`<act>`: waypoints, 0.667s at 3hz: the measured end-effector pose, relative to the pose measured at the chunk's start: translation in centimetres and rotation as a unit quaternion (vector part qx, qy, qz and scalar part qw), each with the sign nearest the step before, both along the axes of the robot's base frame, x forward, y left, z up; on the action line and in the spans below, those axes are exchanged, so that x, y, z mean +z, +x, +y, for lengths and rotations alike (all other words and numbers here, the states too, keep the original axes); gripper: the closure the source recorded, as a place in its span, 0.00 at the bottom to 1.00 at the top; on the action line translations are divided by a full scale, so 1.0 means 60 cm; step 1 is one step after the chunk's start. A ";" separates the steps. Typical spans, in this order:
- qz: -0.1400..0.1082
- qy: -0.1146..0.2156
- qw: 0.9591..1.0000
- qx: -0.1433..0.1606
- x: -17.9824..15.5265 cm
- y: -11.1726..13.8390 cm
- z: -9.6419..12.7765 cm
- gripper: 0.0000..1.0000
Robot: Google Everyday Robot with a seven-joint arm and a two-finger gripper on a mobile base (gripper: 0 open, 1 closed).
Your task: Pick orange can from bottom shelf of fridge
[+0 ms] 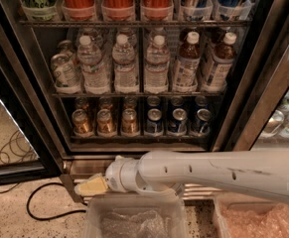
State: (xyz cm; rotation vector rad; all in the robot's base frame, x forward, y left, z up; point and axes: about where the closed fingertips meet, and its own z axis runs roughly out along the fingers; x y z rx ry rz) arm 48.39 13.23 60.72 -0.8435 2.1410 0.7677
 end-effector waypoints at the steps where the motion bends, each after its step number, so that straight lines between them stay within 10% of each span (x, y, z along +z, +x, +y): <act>1: -0.001 0.002 1.000 -0.001 -0.002 0.002 0.001 0.00; 2: -0.009 0.021 1.000 -0.008 -0.015 0.019 0.013 0.00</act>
Offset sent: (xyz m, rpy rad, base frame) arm 0.0239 0.0126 -0.0179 0.0851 -0.0346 -0.0371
